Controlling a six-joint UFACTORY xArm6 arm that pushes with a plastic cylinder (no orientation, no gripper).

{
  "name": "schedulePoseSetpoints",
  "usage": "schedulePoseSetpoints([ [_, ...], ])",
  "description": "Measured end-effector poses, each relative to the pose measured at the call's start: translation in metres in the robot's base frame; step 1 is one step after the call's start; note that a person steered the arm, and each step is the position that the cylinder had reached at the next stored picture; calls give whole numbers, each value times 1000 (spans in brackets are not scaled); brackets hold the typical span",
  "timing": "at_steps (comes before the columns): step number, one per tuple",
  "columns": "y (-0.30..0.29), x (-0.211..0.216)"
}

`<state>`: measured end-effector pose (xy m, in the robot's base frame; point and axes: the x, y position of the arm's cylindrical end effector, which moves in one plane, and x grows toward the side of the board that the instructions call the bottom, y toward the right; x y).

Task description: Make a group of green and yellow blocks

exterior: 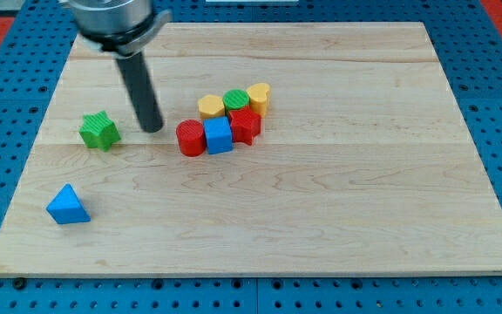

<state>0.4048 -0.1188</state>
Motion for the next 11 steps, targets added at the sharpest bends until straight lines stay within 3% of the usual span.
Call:
schedulePoseSetpoints([
  [3, 149, -40],
  [4, 162, -55],
  [5, 98, -53],
  [7, -86, -48],
  [8, -124, -3],
  [9, -132, 60],
  [10, -78, 59],
  [11, -80, 22],
])
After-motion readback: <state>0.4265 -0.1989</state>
